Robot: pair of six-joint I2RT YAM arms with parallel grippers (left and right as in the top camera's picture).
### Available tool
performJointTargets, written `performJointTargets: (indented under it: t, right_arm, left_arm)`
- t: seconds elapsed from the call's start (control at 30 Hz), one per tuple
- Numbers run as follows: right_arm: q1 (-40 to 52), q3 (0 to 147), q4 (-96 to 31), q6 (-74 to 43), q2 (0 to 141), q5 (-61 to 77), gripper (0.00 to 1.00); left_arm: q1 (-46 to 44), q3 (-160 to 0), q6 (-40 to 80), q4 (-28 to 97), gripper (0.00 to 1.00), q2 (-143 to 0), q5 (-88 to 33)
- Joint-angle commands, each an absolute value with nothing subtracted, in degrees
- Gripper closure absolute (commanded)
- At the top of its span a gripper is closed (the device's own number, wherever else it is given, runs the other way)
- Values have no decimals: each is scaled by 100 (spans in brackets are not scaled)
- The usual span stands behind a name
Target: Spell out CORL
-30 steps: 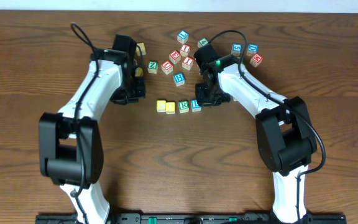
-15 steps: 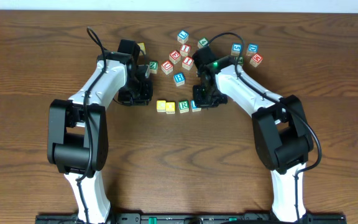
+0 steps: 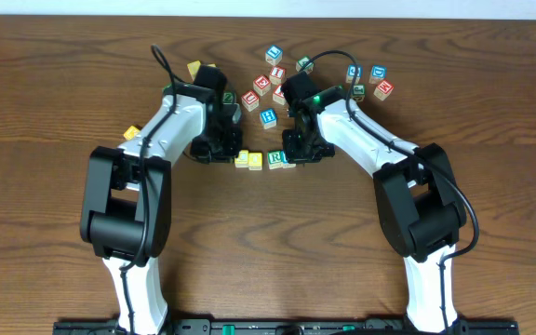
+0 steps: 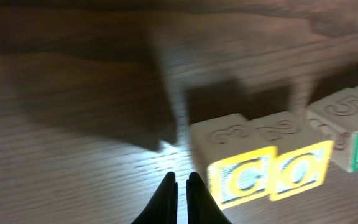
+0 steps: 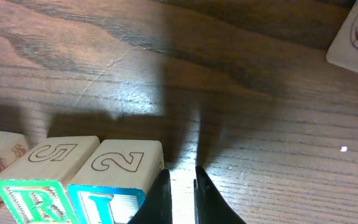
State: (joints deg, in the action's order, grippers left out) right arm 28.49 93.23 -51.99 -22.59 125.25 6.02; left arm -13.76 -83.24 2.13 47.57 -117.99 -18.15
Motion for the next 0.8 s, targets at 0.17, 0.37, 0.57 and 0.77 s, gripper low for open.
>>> performJointTargets:
  t: [0.17,0.37,0.57,0.77]
  right_arm:
    - [2904,9286,-5205,-2381,12602,729,92]
    - [2921,9286,-5227,-2598,12602,812,94]
    - [2934,9286,-5258,-2720,12602,812,93]
    - [2934,9288,-5295,-2746,12602,812,96]
  left_arm:
    - [-1579,-8298,130,4624,93,-11876,-1903]
    - [-1584,-8298,139,4530,93,-11878,-1903]
    - [-1610,-8298,228,4576,92,-11876,-1903]
    - [-1610,-8300,373,4591,93,-11876,-1900]
